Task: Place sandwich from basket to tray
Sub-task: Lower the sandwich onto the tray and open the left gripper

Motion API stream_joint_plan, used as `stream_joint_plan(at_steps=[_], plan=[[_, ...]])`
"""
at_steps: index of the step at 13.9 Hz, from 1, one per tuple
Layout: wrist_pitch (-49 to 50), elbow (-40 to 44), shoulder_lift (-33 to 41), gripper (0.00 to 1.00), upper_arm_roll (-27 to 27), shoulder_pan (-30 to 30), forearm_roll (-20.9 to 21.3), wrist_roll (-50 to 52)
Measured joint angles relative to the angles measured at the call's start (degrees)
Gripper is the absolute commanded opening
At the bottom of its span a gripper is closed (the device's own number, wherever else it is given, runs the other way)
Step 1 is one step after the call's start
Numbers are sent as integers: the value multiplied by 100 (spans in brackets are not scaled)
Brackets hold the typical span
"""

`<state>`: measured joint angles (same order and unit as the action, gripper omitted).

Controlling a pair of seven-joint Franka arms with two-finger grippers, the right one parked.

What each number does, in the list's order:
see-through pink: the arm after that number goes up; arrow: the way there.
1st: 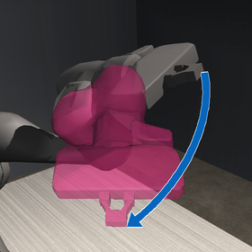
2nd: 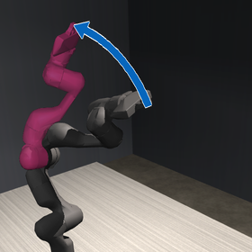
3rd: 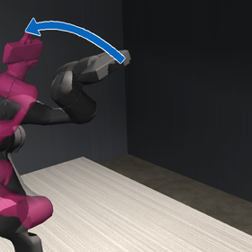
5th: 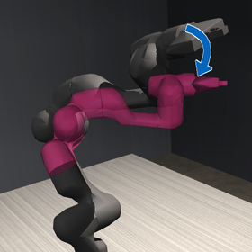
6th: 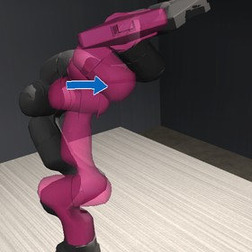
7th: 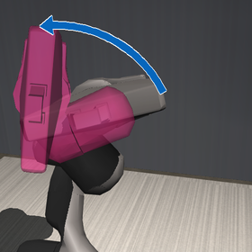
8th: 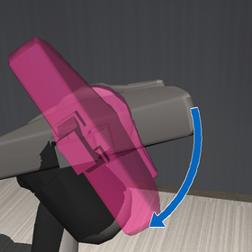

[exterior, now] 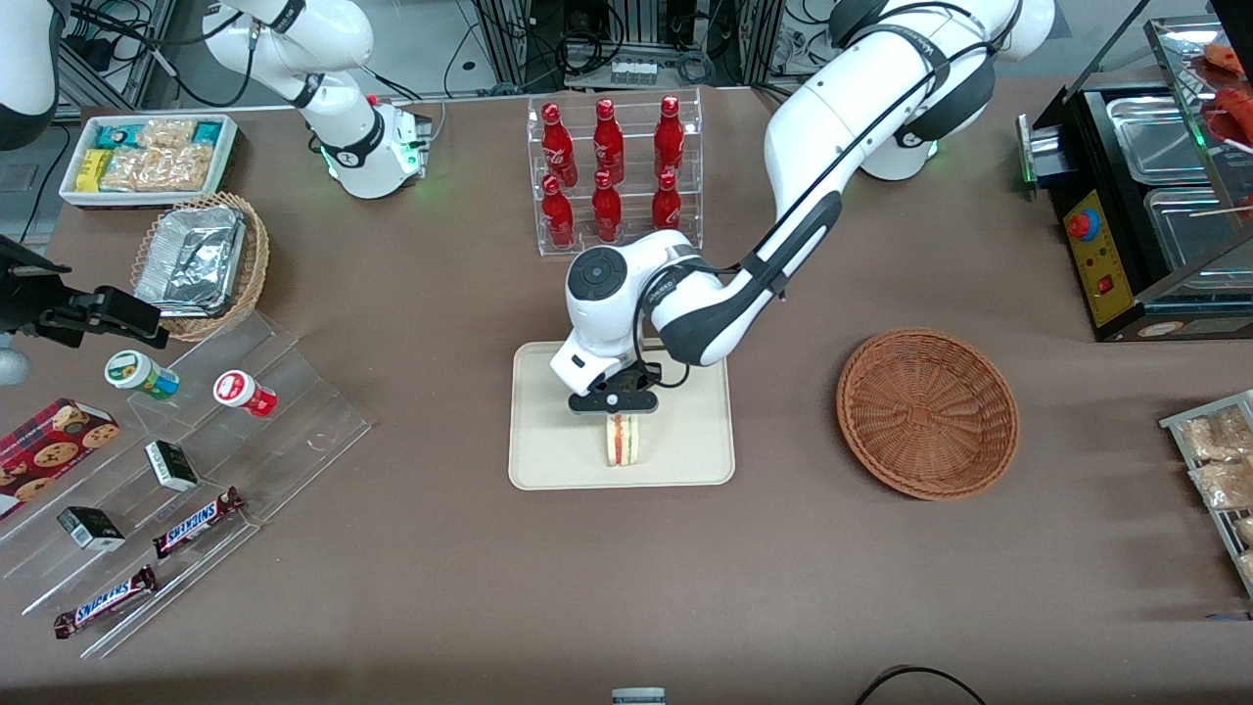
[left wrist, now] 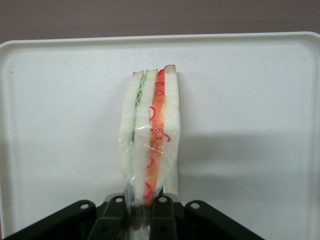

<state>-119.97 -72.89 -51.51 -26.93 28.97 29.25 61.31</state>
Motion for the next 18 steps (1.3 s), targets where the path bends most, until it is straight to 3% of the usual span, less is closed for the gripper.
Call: stream_joint_plan(at_steps=[3, 5, 6, 7, 8, 14, 18], plan=[[4, 10, -19, 1, 6, 27, 0, 27], [6, 10, -25, 15, 12, 27, 0, 29], [7, 10, -27, 46, 12, 27, 0, 30], [7, 10, -29, 86, 12, 27, 0, 30], [7, 10, -30, 99, 12, 27, 0, 31], [442, 260, 76, 99, 14, -1, -72, 179], [1200, 419, 774, 99, 31, -302, -516, 547]])
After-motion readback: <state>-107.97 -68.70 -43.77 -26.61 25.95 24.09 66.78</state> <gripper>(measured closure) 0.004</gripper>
